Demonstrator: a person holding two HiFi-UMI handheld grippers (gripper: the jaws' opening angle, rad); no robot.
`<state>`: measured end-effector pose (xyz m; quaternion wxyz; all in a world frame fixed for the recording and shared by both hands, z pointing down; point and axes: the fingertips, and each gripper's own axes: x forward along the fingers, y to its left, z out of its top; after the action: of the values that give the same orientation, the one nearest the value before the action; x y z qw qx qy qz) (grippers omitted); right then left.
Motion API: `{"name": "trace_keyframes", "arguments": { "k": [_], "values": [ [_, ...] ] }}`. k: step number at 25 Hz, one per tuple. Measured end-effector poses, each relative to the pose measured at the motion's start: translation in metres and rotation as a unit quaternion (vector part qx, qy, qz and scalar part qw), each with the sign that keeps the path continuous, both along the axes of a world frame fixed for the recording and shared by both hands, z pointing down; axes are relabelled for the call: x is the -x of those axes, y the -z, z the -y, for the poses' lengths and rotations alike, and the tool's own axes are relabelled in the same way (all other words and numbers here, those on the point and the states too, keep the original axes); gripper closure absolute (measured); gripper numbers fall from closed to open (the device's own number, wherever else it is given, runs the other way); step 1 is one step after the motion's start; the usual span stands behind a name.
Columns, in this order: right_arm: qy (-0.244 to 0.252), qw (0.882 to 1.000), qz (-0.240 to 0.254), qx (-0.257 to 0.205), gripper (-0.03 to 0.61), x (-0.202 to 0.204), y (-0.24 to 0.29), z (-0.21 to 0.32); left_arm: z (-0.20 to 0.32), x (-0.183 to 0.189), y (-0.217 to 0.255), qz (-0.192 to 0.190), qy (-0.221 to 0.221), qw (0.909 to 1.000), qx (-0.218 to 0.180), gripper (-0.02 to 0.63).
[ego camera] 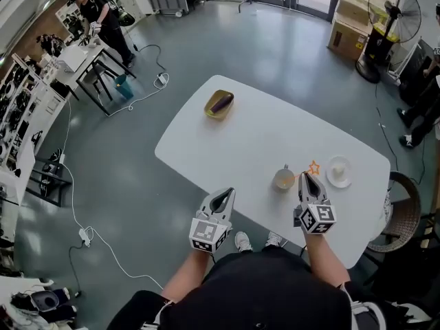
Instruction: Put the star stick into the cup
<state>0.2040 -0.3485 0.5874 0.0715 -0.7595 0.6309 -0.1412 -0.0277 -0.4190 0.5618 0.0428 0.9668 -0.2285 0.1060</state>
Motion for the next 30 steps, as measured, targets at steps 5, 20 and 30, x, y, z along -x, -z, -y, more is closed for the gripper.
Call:
{"name": "trace_keyframes", "arguments": {
  "k": [5,20,30],
  "values": [
    [-0.007,0.998,0.053,0.014,0.557,-0.009,-0.029,0.004,-0.003,-0.003,-0.007,0.008,0.005,0.9999,0.005,0.606],
    [-0.015,0.991,0.123,0.045,0.555,-0.022,-0.069,0.017,-0.004,-0.007,-0.012,0.016,0.024,0.9995,0.01,0.606],
    [0.001,0.992,0.105,0.063,0.549,-0.015,-0.077,0.03,-0.002,-0.004,-0.008,0.016,0.022,0.9996,0.008,0.606]
  ]
}}
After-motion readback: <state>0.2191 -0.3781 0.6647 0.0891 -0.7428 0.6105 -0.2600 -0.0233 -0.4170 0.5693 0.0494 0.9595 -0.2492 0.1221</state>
